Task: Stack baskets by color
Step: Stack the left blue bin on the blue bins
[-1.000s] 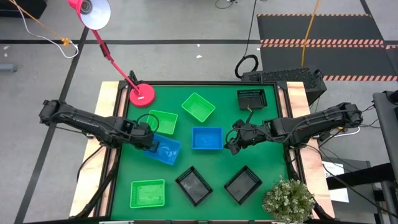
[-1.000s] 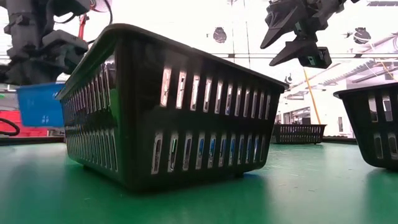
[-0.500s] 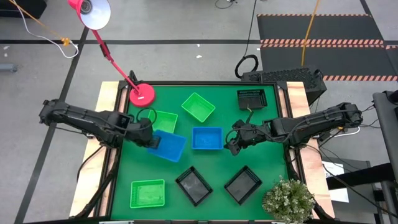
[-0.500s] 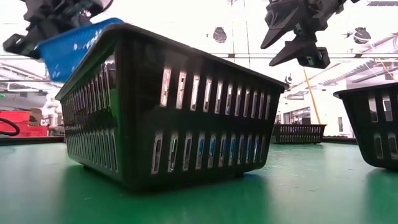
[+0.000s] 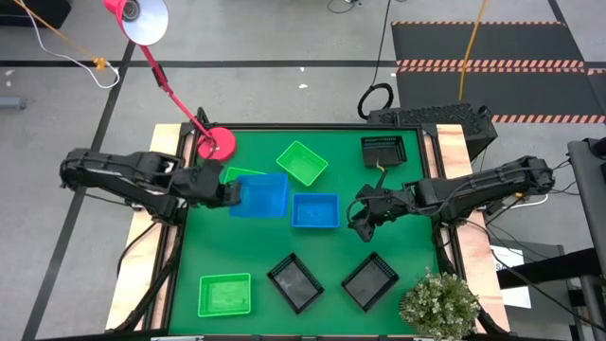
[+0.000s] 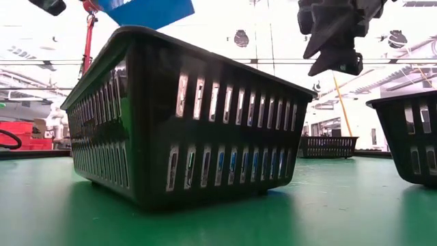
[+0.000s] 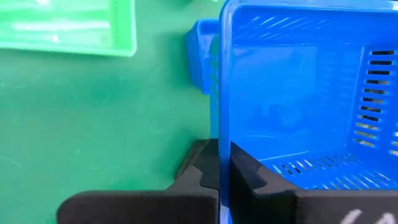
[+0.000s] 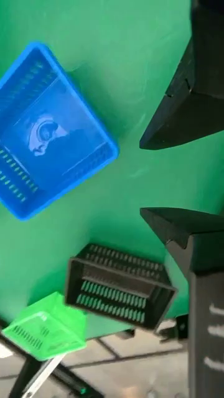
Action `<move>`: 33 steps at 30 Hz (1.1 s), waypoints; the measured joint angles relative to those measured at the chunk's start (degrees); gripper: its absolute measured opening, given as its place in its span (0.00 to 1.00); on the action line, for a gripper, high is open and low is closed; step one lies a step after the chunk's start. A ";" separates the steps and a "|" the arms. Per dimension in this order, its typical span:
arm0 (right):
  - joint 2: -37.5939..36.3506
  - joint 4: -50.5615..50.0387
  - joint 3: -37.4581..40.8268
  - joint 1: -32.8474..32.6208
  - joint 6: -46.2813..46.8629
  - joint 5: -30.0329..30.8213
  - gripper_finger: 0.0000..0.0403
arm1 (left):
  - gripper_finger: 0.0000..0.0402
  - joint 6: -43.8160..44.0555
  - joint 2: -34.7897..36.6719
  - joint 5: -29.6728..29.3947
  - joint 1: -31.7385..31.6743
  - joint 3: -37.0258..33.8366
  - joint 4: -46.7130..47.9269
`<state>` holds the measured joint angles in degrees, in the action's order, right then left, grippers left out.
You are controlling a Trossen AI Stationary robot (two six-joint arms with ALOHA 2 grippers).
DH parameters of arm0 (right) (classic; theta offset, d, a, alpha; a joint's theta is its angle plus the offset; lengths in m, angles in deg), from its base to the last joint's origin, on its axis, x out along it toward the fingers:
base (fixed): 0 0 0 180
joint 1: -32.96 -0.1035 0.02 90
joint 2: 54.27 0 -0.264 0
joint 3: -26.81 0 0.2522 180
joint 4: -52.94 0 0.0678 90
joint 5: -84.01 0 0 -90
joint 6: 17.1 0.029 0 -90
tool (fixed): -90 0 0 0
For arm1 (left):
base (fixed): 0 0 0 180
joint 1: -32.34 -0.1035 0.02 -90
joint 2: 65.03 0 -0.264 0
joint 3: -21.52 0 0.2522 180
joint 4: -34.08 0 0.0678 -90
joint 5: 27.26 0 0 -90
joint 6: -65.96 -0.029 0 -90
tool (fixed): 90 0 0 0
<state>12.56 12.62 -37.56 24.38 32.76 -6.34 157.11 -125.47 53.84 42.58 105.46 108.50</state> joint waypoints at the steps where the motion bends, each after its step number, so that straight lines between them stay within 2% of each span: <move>1: -0.44 -0.49 0.00 0.00 -0.67 -0.02 0.39 | 0.01 0.35 -0.59 -0.63 -0.04 1.68 1.35; 7: -4.56 -3.17 0.00 0.33 -5.44 0.12 0.39 | 0.01 0.72 -6.02 -1.73 -1.81 12.24 8.43; 12: -8.06 -4.84 0.00 1.77 -8.44 0.31 0.39 | 0.01 -1.75 -10.93 -1.84 -4.10 18.71 10.41; 25: -13.96 -10.57 0.00 4.17 -12.12 0.51 0.39 | 0.01 -2.49 -20.80 -1.84 -5.40 26.95 9.27; 33: -16.71 -14.05 0.00 4.17 -13.29 0.51 0.39 | 0.01 -2.49 -25.19 -1.83 -5.40 27.51 7.12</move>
<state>-4.15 -1.43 -37.56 28.55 19.47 -5.83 154.62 -150.65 52.01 37.18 132.97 115.63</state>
